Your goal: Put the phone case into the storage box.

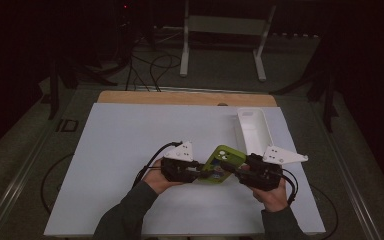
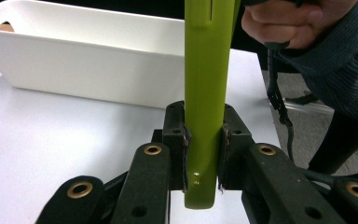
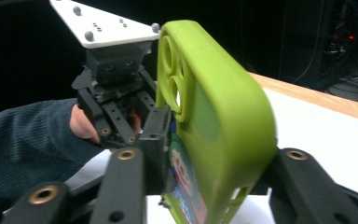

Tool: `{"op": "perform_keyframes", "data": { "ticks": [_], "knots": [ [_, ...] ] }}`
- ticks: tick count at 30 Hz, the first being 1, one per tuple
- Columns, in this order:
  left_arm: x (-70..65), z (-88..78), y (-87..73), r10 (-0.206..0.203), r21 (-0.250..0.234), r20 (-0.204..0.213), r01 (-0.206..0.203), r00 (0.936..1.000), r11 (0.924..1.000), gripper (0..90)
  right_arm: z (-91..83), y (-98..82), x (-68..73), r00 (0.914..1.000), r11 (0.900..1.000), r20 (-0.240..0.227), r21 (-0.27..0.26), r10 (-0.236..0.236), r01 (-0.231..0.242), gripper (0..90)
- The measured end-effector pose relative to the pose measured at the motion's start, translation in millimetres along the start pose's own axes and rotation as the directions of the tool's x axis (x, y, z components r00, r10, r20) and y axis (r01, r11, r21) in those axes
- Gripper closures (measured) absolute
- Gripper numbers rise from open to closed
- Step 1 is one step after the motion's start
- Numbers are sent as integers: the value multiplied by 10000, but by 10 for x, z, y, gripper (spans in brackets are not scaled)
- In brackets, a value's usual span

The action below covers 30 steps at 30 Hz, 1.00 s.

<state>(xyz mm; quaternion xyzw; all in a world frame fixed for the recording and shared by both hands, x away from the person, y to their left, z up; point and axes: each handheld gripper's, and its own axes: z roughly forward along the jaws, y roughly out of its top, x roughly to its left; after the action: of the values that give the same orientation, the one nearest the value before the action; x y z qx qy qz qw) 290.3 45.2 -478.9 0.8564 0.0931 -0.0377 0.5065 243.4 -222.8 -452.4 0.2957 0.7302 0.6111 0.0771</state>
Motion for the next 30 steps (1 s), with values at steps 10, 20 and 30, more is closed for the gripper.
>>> {"op": "perform_keyframes", "data": {
  "ticks": [10, 20, 30],
  "knots": [
    [-13, -36, 5, -47, -173, -386, 40, 9992, 9998, 777, 24, -21, -36, 9976, 9990, 532, -36, 452, -451, 352],
    [5, -41, -3, -200, -208, -773, 185, 9968, 9996, 776, 4, -41, -52, 9921, 9978, 1064, -117, 666, -657, 216],
    [28, -53, -1, -444, -245, -1243, 417, 9912, 9988, 776, 6, -42, -56, 9863, 9972, 1475, -166, 743, -726, 151]
  ]
}}
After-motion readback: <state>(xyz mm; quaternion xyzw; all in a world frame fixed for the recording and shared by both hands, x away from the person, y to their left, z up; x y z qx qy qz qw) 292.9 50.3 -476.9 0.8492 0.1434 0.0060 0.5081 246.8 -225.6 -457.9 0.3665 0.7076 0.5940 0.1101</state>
